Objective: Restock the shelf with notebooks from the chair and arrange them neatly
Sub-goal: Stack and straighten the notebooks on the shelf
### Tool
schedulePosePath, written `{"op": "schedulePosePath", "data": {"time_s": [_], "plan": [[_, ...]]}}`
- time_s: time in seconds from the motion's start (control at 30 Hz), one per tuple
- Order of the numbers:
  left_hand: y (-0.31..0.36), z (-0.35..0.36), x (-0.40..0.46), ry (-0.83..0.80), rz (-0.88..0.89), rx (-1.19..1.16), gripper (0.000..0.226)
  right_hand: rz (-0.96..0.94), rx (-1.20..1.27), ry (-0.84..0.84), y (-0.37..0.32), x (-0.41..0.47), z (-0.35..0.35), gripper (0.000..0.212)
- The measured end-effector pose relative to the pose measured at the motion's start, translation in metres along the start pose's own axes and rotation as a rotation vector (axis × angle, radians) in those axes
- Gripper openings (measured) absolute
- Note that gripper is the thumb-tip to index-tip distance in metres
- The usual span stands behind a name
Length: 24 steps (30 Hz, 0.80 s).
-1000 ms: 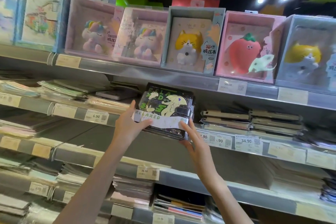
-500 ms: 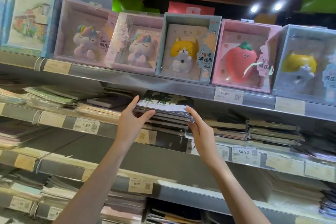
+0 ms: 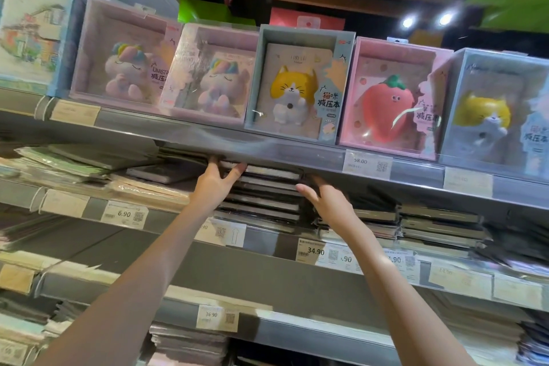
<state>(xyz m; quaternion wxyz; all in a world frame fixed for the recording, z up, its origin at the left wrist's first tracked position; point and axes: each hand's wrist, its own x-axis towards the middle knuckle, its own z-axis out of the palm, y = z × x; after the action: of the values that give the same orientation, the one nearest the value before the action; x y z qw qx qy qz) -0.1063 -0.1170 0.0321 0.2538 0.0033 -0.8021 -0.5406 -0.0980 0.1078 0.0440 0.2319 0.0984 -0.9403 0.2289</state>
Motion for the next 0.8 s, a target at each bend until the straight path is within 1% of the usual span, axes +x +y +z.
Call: {"op": "schedulePosePath", "data": {"time_s": [0.13,0.2,0.27,0.33,0.43,0.5,0.57,0.67,0.7,0.73,0.8], "plan": [[0.000,0.004,0.008,-0.044,-0.090,-0.065,0.083,-0.017,0.031,-0.031,0.004,0.008,0.005,0.055],[0.001,0.006,0.009,-0.035,-0.115,-0.054,0.084,-0.007,0.040,-0.021,0.003,0.010,0.007,0.049],[0.003,0.007,0.008,-0.017,-0.127,-0.033,0.084,-0.002,0.099,0.012,0.002,0.011,0.008,0.042],[0.004,0.006,0.002,0.007,-0.094,-0.025,0.081,-0.002,0.150,0.044,-0.001,0.008,0.010,0.041],[0.003,0.004,-0.011,0.067,-0.004,-0.047,0.074,-0.014,0.174,0.106,-0.003,-0.004,0.013,0.046],[0.001,-0.001,-0.018,0.106,0.026,-0.071,0.079,-0.033,0.237,0.160,-0.004,-0.015,0.015,0.049],[-0.002,-0.007,-0.022,0.131,0.038,-0.081,0.083,-0.082,0.331,0.209,-0.003,-0.026,0.018,0.048],[-0.006,-0.011,-0.025,0.163,0.068,-0.081,0.081,-0.098,0.426,0.248,-0.003,-0.037,0.020,0.048],[-0.006,-0.011,-0.026,0.171,0.070,-0.080,0.081,-0.091,0.398,0.263,-0.004,-0.038,0.020,0.050],[-0.006,-0.010,-0.027,0.180,0.069,-0.072,0.082,-0.089,0.321,0.284,-0.006,-0.038,0.018,0.052],[-0.004,-0.007,-0.025,0.194,0.055,-0.042,0.084,-0.089,0.075,0.310,-0.008,-0.033,0.016,0.055]]}}
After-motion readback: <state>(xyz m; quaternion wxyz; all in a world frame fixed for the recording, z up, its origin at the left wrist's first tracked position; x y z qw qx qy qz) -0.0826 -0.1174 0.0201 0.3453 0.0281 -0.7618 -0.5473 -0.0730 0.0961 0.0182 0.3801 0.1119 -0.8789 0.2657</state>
